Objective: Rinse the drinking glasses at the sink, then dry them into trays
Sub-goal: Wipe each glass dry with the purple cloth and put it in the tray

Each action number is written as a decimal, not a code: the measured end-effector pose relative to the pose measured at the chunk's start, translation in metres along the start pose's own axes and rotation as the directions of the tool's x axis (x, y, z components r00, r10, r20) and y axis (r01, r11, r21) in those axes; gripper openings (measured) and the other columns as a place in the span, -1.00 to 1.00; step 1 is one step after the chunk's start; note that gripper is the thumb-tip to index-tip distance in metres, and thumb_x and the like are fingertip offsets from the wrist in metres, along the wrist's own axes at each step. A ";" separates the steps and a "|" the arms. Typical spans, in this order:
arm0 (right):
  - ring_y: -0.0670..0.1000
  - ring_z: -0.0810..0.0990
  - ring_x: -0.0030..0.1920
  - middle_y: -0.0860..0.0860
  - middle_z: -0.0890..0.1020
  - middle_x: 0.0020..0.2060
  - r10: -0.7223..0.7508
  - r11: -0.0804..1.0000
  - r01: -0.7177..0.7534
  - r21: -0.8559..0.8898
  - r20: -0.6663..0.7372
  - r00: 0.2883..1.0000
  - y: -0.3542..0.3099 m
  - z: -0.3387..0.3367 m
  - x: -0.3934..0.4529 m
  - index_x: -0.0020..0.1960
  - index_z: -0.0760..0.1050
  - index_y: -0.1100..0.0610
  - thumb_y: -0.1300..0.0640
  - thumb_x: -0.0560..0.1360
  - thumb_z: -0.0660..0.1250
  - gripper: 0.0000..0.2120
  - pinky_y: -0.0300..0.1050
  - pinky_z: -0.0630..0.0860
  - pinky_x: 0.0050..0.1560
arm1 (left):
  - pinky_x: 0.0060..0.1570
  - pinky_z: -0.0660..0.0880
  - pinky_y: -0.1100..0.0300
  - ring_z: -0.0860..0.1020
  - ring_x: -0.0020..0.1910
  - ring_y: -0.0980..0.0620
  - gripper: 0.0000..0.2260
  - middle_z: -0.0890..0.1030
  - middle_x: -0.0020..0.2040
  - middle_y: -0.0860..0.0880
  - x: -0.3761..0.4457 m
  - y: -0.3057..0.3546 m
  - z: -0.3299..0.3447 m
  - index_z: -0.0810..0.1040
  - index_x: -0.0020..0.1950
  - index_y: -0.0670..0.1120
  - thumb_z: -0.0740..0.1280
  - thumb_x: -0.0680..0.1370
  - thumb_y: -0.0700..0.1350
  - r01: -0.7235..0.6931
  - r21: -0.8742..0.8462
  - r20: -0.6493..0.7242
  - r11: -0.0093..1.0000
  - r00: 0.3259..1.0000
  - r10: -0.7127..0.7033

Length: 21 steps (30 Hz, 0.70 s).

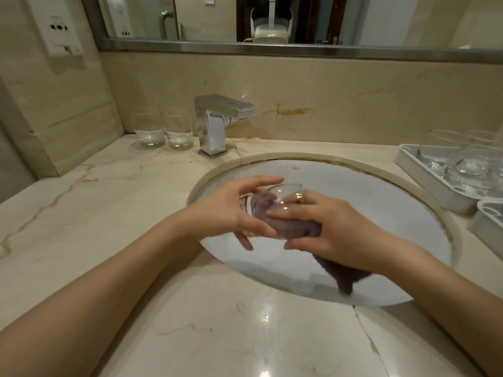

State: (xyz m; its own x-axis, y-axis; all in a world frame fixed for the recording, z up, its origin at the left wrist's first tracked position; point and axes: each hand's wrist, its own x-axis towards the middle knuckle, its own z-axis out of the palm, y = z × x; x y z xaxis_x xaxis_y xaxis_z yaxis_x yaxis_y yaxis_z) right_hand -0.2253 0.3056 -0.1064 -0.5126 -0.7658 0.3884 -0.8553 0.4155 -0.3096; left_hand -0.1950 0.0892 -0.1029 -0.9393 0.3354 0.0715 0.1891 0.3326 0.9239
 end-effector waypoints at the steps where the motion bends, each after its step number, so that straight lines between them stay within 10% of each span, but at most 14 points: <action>1: -0.01 0.59 -0.14 -0.05 0.60 0.06 -0.136 0.961 0.139 -0.240 0.027 0.990 0.005 0.003 -0.002 0.22 0.55 -0.12 0.01 0.29 0.56 -0.49 -0.18 0.53 -0.21 | -0.30 0.63 0.06 0.64 0.05 -0.06 -0.31 0.52 0.25 -0.02 0.000 0.001 -0.005 0.41 0.39 0.16 0.52 0.36 -0.29 0.079 -0.100 0.040 0.992 0.996 -0.075; 9: 0.11 0.55 -0.33 0.04 0.61 0.03 -0.254 0.891 0.260 -0.372 0.066 0.965 0.005 0.014 -0.001 0.20 0.58 -0.06 0.08 0.27 0.59 -0.49 -0.08 0.50 -0.49 | -0.29 0.62 0.15 0.59 0.17 -0.06 -0.41 0.52 0.30 -0.02 -0.001 -0.002 -0.024 0.43 0.35 0.23 0.45 0.39 -0.17 0.197 -0.133 0.230 0.971 0.959 -0.163; 15: 0.12 0.59 -0.29 0.02 0.61 0.05 -0.213 0.902 0.205 -0.380 0.021 0.977 0.009 0.014 0.000 0.19 0.55 -0.11 -0.02 0.32 0.40 -0.58 -0.05 0.54 -0.45 | 0.08 0.59 -0.03 0.55 0.21 -0.03 -0.37 0.45 0.31 0.05 -0.001 -0.010 -0.010 0.38 0.33 0.31 0.49 0.40 -0.18 0.172 -0.064 0.237 0.983 0.959 -0.152; 21: -0.16 0.56 0.06 -0.23 0.56 0.10 0.015 0.998 -0.012 0.066 -0.040 0.999 0.010 0.007 0.000 0.23 0.47 -0.22 -0.08 0.31 0.47 -0.50 -0.27 0.52 0.05 | -0.10 0.54 0.28 0.57 0.07 0.19 -0.41 0.52 0.24 0.06 0.001 -0.004 0.002 0.37 0.40 0.13 0.46 0.44 -0.19 0.009 -0.043 0.058 0.999 0.998 -0.006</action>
State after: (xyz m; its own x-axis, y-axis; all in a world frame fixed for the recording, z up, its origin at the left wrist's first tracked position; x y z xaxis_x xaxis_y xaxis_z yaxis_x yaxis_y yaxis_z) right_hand -0.2331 0.3059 -0.1151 -0.5280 -0.7392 0.4180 -0.8420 0.3917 -0.3708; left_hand -0.1966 0.0896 -0.1072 -0.9222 0.3842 0.0435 0.1682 0.2974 0.9398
